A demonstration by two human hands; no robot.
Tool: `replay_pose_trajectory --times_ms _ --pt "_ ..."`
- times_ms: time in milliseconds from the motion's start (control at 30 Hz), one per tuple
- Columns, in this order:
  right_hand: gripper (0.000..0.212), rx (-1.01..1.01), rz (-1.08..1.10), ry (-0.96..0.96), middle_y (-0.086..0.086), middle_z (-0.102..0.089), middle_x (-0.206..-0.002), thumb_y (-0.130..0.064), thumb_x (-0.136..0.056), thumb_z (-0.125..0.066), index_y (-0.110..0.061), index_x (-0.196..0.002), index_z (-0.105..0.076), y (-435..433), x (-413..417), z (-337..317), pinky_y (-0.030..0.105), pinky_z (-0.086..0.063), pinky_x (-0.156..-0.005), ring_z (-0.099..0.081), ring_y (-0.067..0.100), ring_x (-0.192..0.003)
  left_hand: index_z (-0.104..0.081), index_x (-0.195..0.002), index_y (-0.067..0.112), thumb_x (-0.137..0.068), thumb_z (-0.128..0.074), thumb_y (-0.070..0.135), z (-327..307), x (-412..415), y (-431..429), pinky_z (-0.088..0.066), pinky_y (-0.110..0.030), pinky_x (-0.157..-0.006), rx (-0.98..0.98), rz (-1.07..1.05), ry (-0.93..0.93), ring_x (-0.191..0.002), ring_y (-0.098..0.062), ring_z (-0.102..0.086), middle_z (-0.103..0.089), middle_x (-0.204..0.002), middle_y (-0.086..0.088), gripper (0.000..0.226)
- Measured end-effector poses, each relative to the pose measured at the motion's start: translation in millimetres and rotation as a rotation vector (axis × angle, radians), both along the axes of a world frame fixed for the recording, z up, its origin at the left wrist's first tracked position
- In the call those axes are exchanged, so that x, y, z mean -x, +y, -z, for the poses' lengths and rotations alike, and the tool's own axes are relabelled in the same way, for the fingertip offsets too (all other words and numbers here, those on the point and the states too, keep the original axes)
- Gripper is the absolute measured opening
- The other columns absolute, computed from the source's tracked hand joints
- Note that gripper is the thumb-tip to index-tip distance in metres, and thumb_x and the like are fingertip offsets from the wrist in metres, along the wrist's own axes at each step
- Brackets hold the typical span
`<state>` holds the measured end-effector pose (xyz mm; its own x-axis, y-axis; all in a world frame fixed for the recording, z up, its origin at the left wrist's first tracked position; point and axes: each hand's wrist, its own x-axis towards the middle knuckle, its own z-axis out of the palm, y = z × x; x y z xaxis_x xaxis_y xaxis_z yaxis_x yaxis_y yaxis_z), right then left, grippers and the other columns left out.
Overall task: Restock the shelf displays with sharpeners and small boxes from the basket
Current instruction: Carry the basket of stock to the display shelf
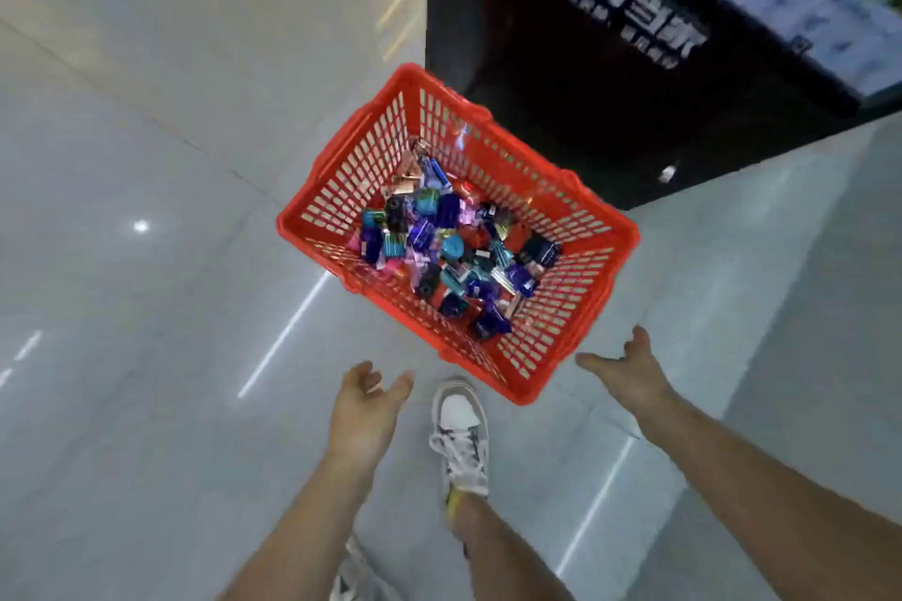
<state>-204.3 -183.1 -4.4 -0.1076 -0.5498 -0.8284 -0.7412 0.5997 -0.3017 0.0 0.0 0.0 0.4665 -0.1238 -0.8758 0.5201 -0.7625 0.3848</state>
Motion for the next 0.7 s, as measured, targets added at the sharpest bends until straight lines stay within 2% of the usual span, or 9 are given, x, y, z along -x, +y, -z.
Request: replay_pose_trajectory --times_ms 67,133,200,267,367,433,533,633,700 --pt "0.111 -0.023 0.185 -0.061 0.015 -0.025 -0.158 -0.026 -0.079 -0.080 -0.016 -0.155 0.000 -2 0 38 0.047 -0.034 -0.110 -0.035 0.030 -0.139 -0.032 -0.146 0.012 -0.084 -0.072 0.035 37 5 -16 -0.041 -0.043 -0.106 0.019 -0.065 0.073 -0.121 -0.022 -0.051 -0.046 -0.140 -0.004 0.078" --pt "0.091 -0.083 0.328 -0.154 0.013 -0.046 -0.146 -0.017 -0.081 -0.076 -0.023 -0.152 -0.019 -6 -7 72 0.048 -0.041 -0.099 -0.050 0.030 -0.127 -0.030 -0.147 0.013 -0.085 -0.070 0.036 65 4 -40 -0.040 -0.044 -0.107 0.080 -0.201 0.171 -0.124 -0.023 -0.050 -0.048 -0.139 -0.003 0.078" --pt "0.064 -0.107 0.455 -0.230 0.010 -0.061 -0.129 -0.005 -0.083 -0.070 -0.024 -0.138 -0.042 -4 -8 99 0.053 -0.047 -0.094 -0.060 0.033 -0.114 -0.047 -0.134 0.017 -0.089 -0.066 0.032 85 8 -60 -0.048 -0.040 -0.094 0.118 -0.312 0.273 -0.111 -0.022 -0.059 -0.062 -0.123 0.001 0.051" --pt "0.052 -0.111 0.533 -0.273 0.010 -0.066 -0.120 0.001 -0.084 -0.066 -0.022 -0.128 -0.053 -4 -11 112 0.061 -0.048 -0.092 -0.064 0.036 -0.107 -0.056 -0.115 0.017 -0.093 -0.060 0.024 101 7 -75 -0.054 -0.038 -0.073 0.144 -0.420 0.317 -0.094 -0.022 -0.066 -0.069 -0.107 -0.003 0.024" --pt "0.041 -0.162 0.558 -0.229 0.013 -0.068 -0.115 0.005 -0.086 -0.062 -0.016 -0.121 -0.057 -7 -11 114 0.058 -0.052 -0.088 -0.066 0.036 -0.101 -0.058 -0.103 0.013 -0.092 -0.055 0.006 116 0 -81 -0.056 -0.038 -0.067 0.060 -0.426 0.232 -0.081 -0.024 -0.067 -0.069 -0.104 -0.010 0.014" --pt "0.042 -0.186 0.536 -0.223 0.015 -0.068 -0.115 0.006 -0.085 -0.063 -0.012 -0.122 -0.056 -4 -15 103 0.056 -0.053 -0.087 -0.066 0.037 -0.100 -0.058 -0.089 0.015 -0.087 -0.053 -0.003 108 -15 -81 -0.056 -0.034 -0.057 0.013 -0.355 0.153 -0.073 -0.022 -0.065 -0.068 -0.094 -0.010 0.019" --pt "0.038 -0.189 0.528 -0.245 0.015 -0.071 -0.105 0.006 -0.083 -0.065 -0.008 -0.117 -0.059 2 -39 69 0.049 -0.057 -0.080 -0.070 0.034 -0.091 -0.058 -0.085 0.011 -0.083 -0.054 -0.007 76 -50 -86 -0.055 -0.027 -0.044 0.013 -0.289 0.085 -0.060 -0.019 -0.062 -0.065 -0.077 -0.008 0.019" --pt "0.024 -0.210 0.458 -0.295 0.011 -0.075 -0.082 0.004 -0.083 -0.065 -0.008 -0.104 -0.062 8 -76 9 0.035 -0.059 -0.059 -0.073 0.025 -0.070 -0.058 -0.079 0.008 -0.082 -0.055 -0.008 15 -93 -84 -0.049 -0.022 -0.035 0.003 -0.267 0.006 -0.038 -0.012 -0.059 -0.062 -0.067 -0.008 0.017" --pt "0.021 -0.236 0.340 -0.315 0.010 -0.074 -0.083 -0.003 -0.085 -0.065 -0.008 -0.105 -0.063 9 -100 -39 0.032 -0.058 -0.060 -0.072 0.021 -0.069 -0.056 -0.075 0.008 -0.081 -0.054 -0.010 -35 -116 -74 -0.046 -0.021 -0.033 -0.030 -0.288 -0.023 -0.031 -0.010 -0.055 -0.061 -0.056 -0.006 0.019"
